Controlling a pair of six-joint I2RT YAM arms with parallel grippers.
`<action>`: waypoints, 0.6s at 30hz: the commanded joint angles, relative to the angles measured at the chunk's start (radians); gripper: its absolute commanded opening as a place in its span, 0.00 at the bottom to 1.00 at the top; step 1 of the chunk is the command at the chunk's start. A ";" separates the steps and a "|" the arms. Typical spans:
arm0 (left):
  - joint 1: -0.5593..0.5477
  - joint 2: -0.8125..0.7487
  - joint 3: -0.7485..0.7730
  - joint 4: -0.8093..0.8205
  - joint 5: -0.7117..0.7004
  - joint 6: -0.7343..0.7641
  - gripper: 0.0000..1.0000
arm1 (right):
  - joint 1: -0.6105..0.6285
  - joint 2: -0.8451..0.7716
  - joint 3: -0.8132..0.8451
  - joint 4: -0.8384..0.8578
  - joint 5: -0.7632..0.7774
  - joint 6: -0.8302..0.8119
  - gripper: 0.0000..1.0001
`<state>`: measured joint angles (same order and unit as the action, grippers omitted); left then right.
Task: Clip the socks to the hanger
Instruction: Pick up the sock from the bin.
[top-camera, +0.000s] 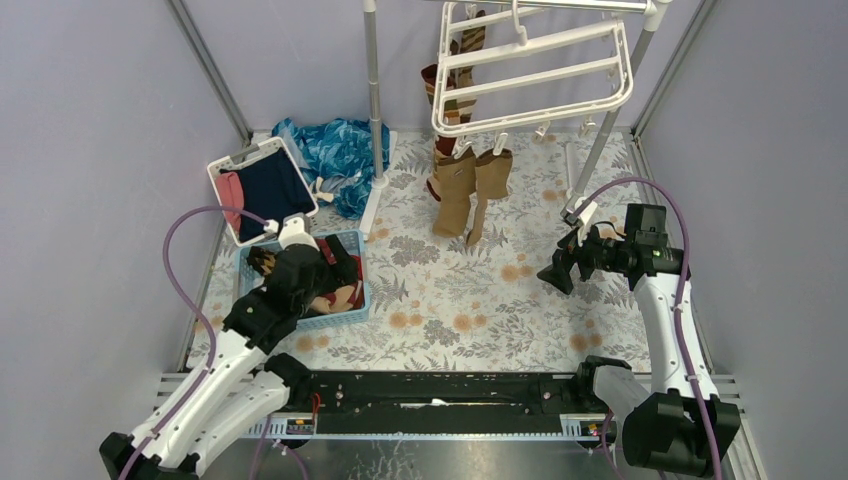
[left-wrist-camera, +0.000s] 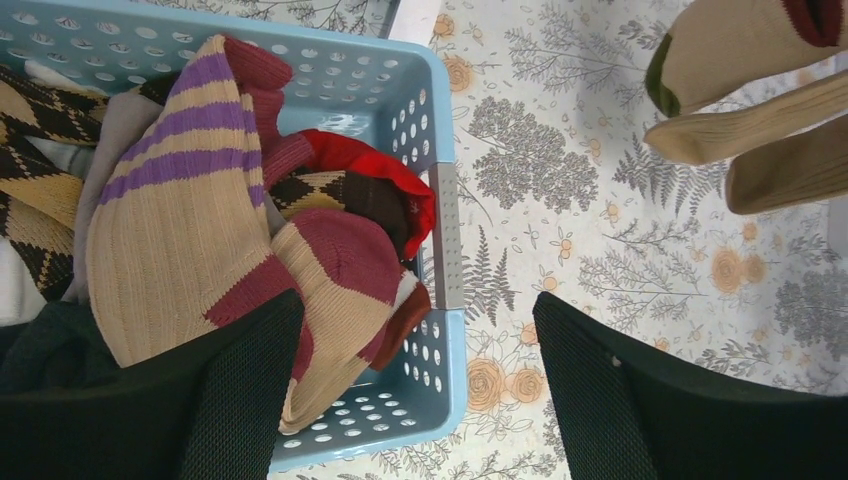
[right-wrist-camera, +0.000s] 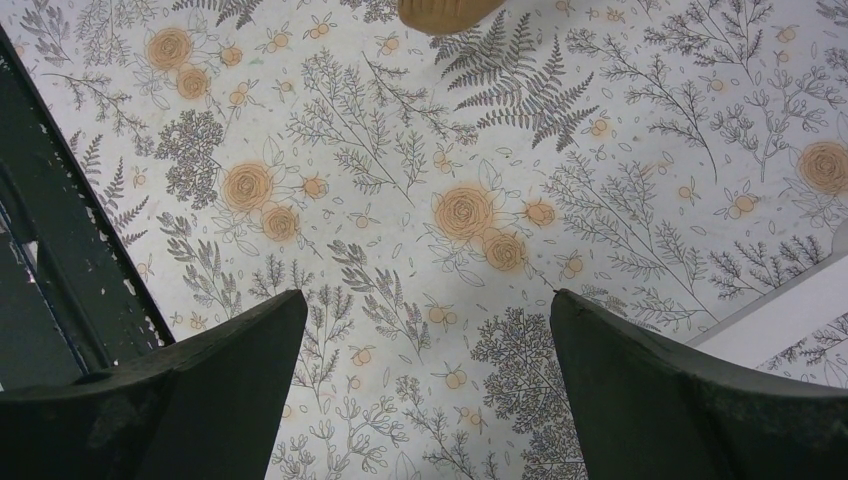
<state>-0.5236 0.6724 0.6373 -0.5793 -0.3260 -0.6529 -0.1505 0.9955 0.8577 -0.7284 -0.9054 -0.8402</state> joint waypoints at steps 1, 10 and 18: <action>0.005 -0.048 -0.010 -0.007 -0.030 0.012 0.89 | 0.003 0.000 0.012 -0.011 -0.004 -0.007 1.00; 0.010 0.011 -0.028 0.019 -0.129 -0.024 0.71 | 0.003 0.001 0.006 -0.012 -0.008 -0.016 1.00; 0.043 0.069 -0.132 0.221 -0.207 -0.144 0.63 | 0.003 0.012 0.007 -0.023 -0.011 -0.034 1.00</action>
<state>-0.5007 0.7246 0.5400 -0.5037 -0.4362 -0.7509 -0.1505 0.9985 0.8577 -0.7288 -0.9058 -0.8513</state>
